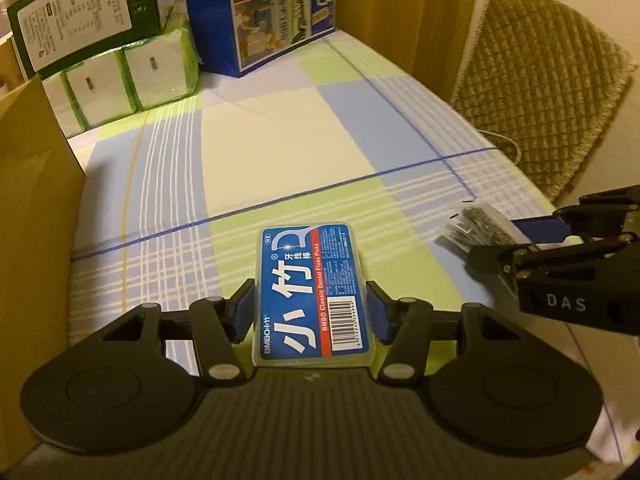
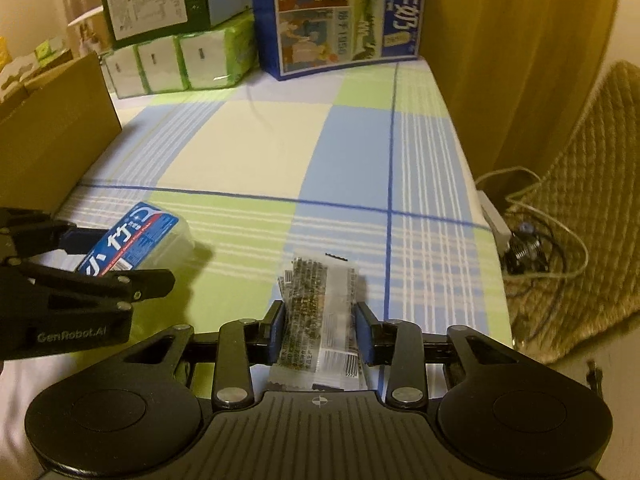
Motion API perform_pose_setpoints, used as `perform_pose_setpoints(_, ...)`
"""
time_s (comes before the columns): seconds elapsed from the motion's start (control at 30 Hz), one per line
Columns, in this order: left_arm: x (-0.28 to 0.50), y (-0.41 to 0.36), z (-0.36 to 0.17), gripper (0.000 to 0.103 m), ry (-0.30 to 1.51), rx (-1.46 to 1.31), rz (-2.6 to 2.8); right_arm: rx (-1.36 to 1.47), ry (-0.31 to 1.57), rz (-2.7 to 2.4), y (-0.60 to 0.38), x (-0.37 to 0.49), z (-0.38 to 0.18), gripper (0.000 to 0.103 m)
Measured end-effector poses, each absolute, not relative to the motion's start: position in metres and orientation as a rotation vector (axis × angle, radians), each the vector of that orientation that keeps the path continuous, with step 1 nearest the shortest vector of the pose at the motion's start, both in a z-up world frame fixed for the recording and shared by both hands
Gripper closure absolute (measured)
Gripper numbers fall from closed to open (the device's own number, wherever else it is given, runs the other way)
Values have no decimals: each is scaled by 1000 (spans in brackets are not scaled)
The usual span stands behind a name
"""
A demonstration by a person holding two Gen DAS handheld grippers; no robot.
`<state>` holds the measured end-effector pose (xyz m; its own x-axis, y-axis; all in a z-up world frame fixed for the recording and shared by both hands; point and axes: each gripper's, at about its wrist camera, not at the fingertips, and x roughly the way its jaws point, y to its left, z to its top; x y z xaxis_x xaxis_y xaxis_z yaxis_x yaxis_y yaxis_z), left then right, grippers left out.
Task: Organize objects
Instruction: 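Carry the toothpick case and snack packet over the cardboard box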
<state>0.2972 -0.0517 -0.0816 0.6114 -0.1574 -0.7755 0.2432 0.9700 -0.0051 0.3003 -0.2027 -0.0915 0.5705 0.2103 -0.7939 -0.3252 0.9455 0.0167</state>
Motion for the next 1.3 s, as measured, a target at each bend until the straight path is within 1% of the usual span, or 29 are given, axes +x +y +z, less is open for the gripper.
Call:
perform_pose_setpoints(0.23,264,-45,-37,51,857,86,-263,-96,899,279,-207,263,-49,69)
perform_pose_setpoints(0.4,228,-33,-1,51,819,73,-275,-43,877,252,-204,222,-15,69)
perform_pose_setpoints(0.63,167,1,42,51,779,70,-255,-24,837,257,-186,159,25,69)
perform_pose_setpoints(0.8,126,29,64,51,761,87,-239,0,808,264,-168,118,48,69)
perform_pose_setpoints(1.03,69,68,80,51,751,89,-186,-3,798,348,-128,72,64,69)
perform_pose_setpoints(1.3,35,118,87,51,766,68,-77,-52,809,482,-72,47,58,69)
